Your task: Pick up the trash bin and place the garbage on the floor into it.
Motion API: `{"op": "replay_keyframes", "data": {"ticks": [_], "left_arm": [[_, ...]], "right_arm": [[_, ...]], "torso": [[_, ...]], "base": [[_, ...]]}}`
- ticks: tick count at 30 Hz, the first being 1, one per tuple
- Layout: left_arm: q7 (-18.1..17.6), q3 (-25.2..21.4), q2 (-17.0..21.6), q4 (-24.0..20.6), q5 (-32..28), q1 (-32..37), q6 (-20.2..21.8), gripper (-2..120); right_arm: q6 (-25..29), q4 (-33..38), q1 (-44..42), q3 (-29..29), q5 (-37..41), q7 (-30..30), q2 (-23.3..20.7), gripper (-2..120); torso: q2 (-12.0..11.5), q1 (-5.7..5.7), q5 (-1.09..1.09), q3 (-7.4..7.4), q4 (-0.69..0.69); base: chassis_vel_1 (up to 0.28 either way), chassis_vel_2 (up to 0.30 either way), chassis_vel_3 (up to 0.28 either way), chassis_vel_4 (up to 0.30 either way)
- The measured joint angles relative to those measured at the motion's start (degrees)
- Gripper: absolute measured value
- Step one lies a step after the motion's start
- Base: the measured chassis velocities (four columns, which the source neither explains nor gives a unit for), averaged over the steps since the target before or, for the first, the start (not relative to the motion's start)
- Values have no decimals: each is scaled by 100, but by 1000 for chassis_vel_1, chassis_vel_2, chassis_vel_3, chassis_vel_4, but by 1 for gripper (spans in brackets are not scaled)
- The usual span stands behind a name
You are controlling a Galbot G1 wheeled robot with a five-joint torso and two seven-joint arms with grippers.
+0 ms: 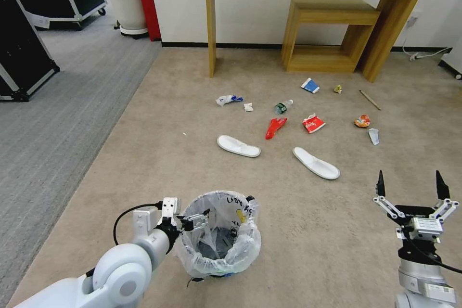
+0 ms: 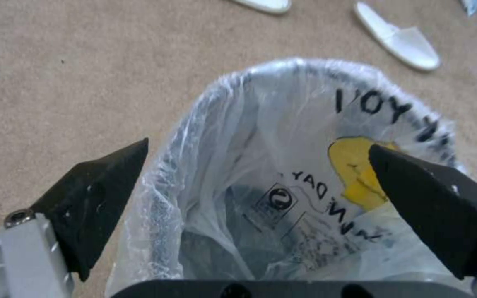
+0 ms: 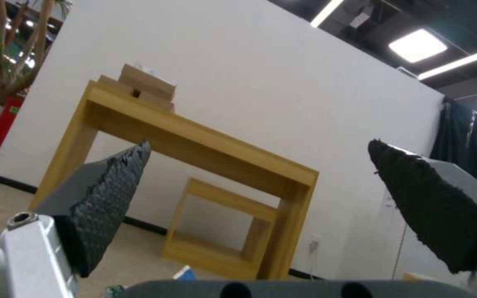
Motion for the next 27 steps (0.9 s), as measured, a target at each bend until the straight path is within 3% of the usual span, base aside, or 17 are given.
{"op": "replay_keyframes", "data": {"ticks": [10,21,27], "left_arm": [[-23,1152,-146,828,134,-796,53,100],[-332,1857,-441,1208,-127,-1798,87,100],[-431,2040,-477,1263,-117,-1859,145,100]], "right_arm": [[54,-110,18,71,23,-11,-2,100],[144,-65,-37,203,109,-44,-33,100],[170,-56,-71,305,218,-74,-90,100]], "torso": [[0,0,0,0,1],[0,0,1,0,0],[0,0,0,0,1]], "base": [[0,0,0,0],[0,0,0,0],[0,0,0,0]]}}
